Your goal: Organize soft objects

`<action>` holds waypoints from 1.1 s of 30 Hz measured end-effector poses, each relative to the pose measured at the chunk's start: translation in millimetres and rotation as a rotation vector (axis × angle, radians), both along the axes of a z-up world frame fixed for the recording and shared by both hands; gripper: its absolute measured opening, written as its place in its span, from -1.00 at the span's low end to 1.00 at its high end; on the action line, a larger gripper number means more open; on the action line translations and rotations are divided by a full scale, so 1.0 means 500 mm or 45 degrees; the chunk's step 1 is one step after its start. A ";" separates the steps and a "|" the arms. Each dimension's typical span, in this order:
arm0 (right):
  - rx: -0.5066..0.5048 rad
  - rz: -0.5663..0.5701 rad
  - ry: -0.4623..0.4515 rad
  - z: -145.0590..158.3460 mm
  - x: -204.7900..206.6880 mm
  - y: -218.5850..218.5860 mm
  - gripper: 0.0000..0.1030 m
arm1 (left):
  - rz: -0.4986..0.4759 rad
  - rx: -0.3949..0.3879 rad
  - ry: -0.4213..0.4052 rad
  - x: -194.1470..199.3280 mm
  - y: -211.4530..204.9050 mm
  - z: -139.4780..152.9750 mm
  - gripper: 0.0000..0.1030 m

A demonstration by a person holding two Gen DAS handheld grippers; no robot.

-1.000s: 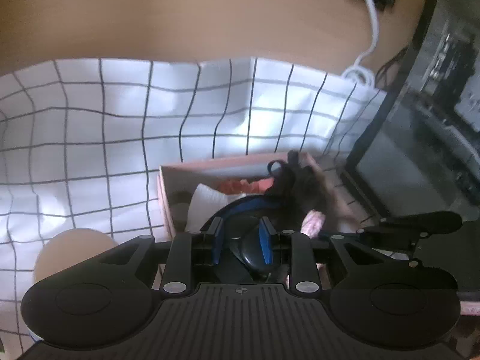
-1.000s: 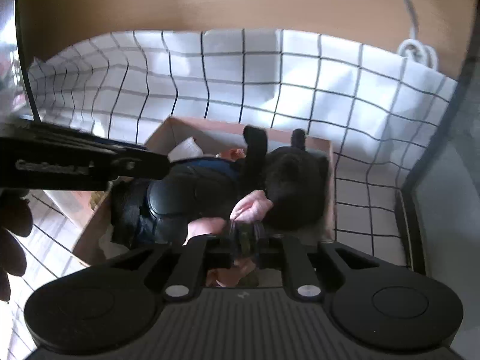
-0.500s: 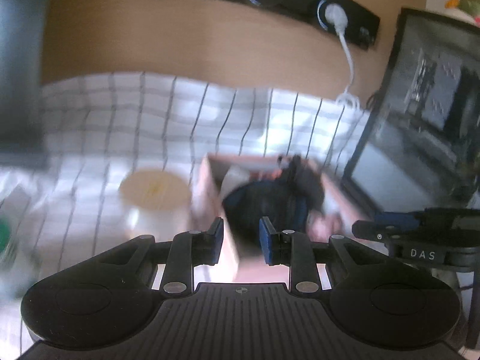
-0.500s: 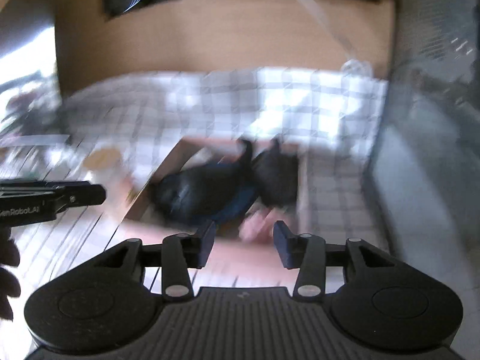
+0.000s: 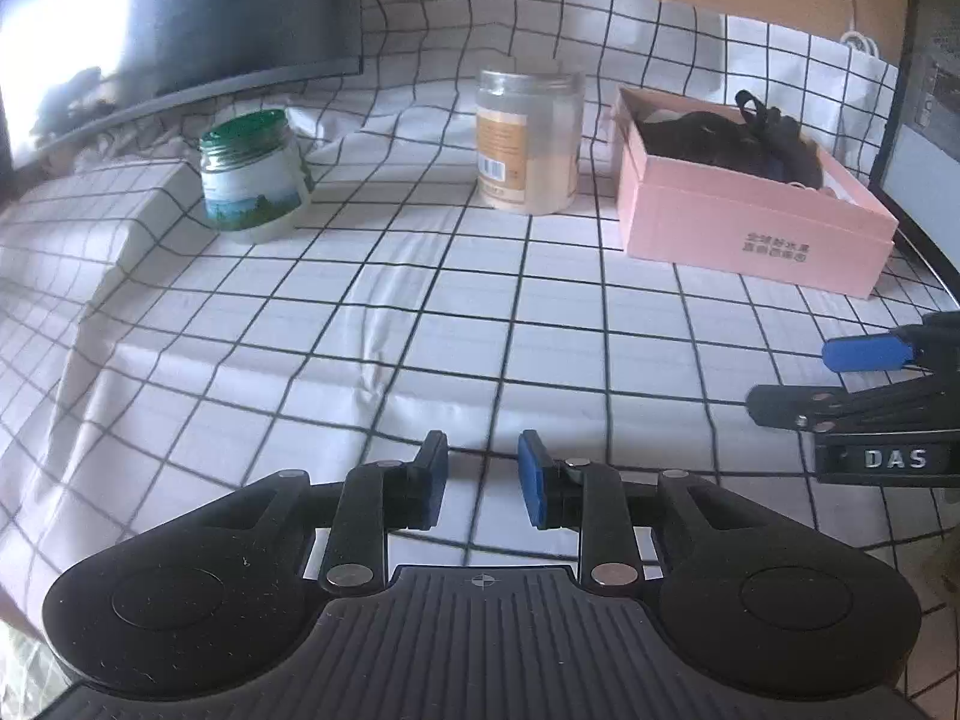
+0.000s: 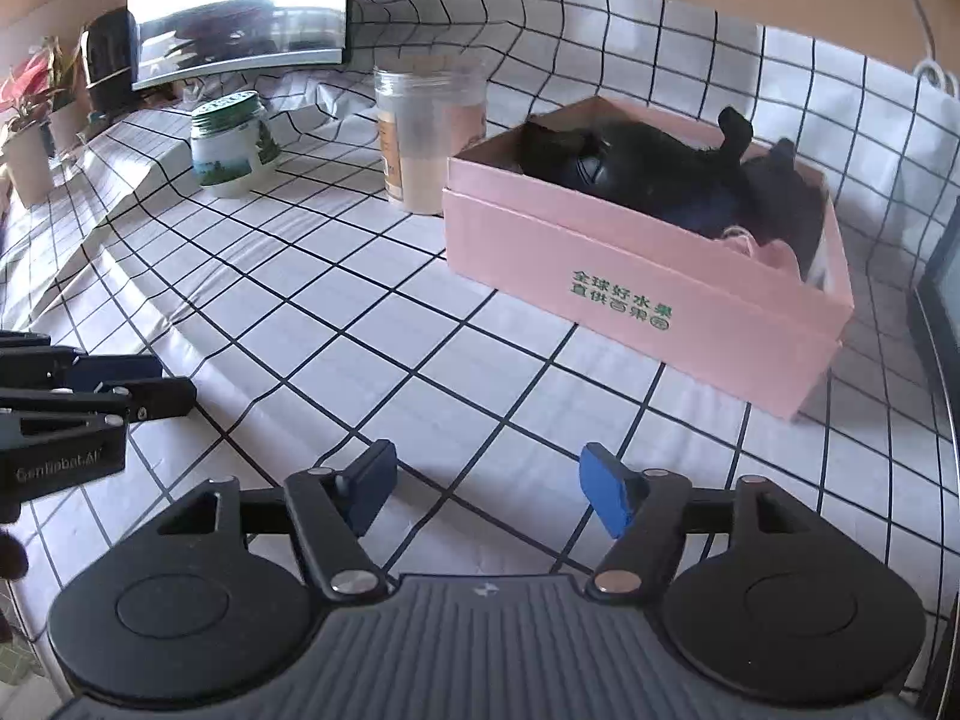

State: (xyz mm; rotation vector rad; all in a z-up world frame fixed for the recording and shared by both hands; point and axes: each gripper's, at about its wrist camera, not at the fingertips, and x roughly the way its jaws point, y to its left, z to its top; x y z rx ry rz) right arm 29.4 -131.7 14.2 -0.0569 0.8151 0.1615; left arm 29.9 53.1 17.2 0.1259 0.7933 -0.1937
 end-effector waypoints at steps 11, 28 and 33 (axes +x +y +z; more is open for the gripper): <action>0.012 -0.026 -0.052 -0.024 0.009 -0.058 1.00 | 0.122 -0.053 -0.101 -0.020 -0.086 -0.025 0.03; 0.030 -0.011 -0.134 -0.030 0.004 -0.068 1.00 | 0.196 -0.036 -0.162 -0.035 -0.101 -0.030 0.04; 0.030 -0.012 -0.134 -0.031 0.005 -0.068 1.00 | 0.195 -0.037 -0.162 -0.034 -0.100 -0.031 0.04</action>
